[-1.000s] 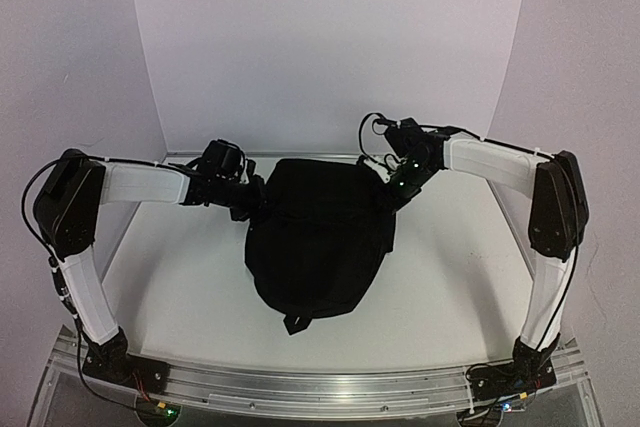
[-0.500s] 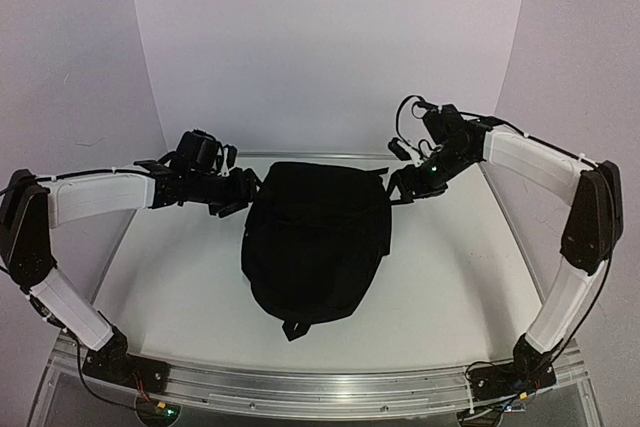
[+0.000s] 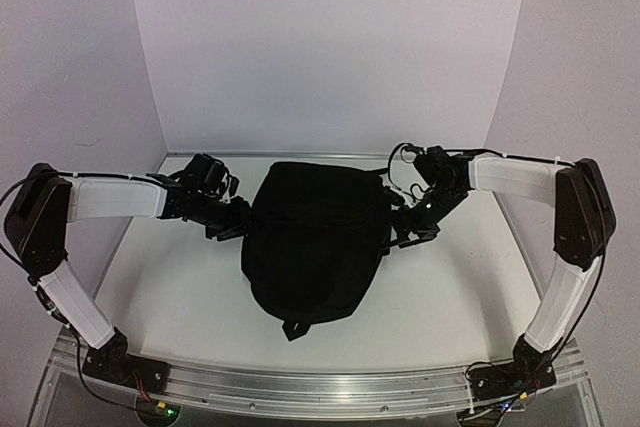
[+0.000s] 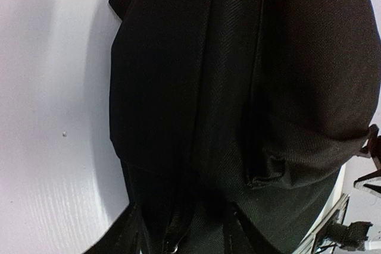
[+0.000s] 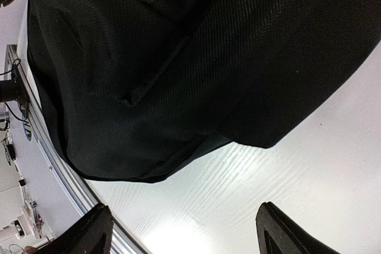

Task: Pack the student bag
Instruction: Adjust the student bag at the center of the board.

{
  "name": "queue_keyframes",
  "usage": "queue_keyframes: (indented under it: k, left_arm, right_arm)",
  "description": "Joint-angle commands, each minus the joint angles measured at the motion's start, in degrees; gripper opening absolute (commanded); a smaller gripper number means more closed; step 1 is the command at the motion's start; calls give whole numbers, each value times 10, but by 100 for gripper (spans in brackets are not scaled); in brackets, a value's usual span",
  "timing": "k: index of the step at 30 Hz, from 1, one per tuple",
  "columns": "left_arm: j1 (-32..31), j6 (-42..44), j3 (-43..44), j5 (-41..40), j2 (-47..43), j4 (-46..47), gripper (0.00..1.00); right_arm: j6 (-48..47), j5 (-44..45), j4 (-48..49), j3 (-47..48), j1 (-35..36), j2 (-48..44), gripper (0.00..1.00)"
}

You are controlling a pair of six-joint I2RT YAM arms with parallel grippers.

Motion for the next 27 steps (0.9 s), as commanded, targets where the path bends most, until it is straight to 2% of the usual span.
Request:
queue_keyframes:
  k: [1,5,9,13,16,18,19,24,27]
  left_arm:
    - [-41,2,15,46,40,71,27]
    - [-67,-13,41,69,79,102,10]
    - [-70,-28,40,97,81,156,7]
    - [-69,-26,42,78,65,155,2]
    - [-59,-20,50,57,55,142,0]
    - [-42,-21,61,54,53,125,0]
    - [-33,-21,68,51,52,116,0]
    - [23,-24,87,63,50,101,0]
    - [35,-22,91,82,58,103,0]
  right_arm:
    - [8,-20,24,49,0,40,81]
    - [10,-7,24,107,0,75,73]
    - [7,19,23,154,-5,93,68]
    - [11,22,22,180,-11,94,53]
    - [13,25,23,196,-12,90,33]
    - [20,25,23,211,-12,90,7]
    - [22,25,23,217,-12,90,0]
    - [44,21,23,217,-12,70,0]
    - [35,37,23,201,-12,43,0]
